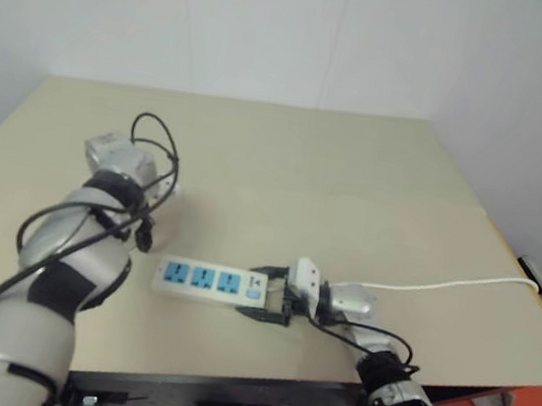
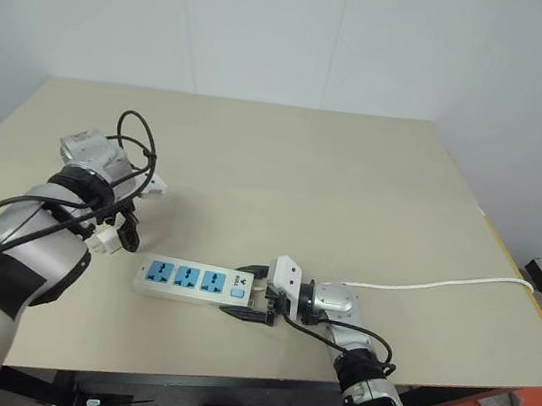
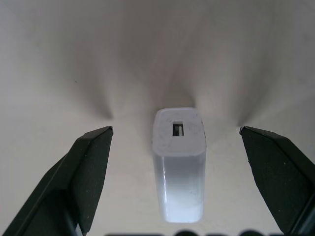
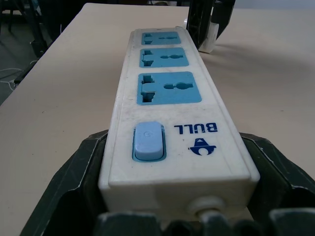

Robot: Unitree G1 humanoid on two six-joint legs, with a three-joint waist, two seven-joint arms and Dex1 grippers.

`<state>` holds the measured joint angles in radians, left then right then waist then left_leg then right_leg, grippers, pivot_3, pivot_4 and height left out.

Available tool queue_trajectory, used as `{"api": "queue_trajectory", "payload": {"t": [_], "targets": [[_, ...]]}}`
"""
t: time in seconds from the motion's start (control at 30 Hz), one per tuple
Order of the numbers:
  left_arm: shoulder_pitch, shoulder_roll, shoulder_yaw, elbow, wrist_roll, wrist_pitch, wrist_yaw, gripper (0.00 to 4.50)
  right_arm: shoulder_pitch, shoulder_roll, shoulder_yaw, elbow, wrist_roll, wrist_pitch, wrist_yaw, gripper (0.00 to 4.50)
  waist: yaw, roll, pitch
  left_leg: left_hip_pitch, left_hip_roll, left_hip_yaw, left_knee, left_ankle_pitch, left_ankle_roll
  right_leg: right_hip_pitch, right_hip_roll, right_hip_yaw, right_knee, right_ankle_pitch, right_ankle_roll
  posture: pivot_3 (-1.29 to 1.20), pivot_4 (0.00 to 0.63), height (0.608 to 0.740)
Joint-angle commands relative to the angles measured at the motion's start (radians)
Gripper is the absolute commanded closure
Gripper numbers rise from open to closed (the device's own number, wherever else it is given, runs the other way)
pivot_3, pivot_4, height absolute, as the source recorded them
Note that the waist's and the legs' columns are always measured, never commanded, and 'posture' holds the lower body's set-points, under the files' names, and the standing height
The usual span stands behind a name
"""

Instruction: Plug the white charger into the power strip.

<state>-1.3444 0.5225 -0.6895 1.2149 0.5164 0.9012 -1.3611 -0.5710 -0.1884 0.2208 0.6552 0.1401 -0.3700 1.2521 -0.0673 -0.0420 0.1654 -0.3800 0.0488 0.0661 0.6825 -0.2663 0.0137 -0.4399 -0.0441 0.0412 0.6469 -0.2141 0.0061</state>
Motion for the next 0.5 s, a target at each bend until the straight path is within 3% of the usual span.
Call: {"api": "queue_trajectory", "payload": {"t": [0.03, 0.33, 0.5], "targets": [[-0.026, -0.002, 0.018, 0.007, 0.007, 0.017, 0.011, 0.61, 0.025, -0.001, 0.019, 0.014, -0.014, 0.02, 0.001, 1.08, 0.0, 0.0, 0.0, 0.0, 0.0, 0.0, 0.0, 0.0, 0.0, 0.0, 0.0, 0.0, 0.0, 0.0, 0.0, 0.0, 0.15, 0.74], [-0.025, -0.001, 0.021, 0.006, 0.015, 0.012, 0.001, 3.51, 0.028, -0.004, 0.02, 0.011, -0.015, 0.023, -0.006, 1.08, 0.0, 0.0, 0.0, 0.0, 0.0, 0.0, 0.0, 0.0, 0.0, 0.0, 0.0, 0.0, 0.0, 0.0, 0.0, 0.0, 0.15, 0.74], [-0.041, 0.008, 0.088, -0.038, -0.033, -0.003, 0.039, 3.49, 0.03, -0.003, 0.021, 0.008, -0.015, 0.025, -0.007, 1.08, 0.0, 0.0, 0.0, 0.0, 0.0, 0.0, 0.0, 0.0, 0.0, 0.0, 0.0, 0.0, 0.0, 0.0, 0.0, 0.0, 0.15, 0.74]]}}
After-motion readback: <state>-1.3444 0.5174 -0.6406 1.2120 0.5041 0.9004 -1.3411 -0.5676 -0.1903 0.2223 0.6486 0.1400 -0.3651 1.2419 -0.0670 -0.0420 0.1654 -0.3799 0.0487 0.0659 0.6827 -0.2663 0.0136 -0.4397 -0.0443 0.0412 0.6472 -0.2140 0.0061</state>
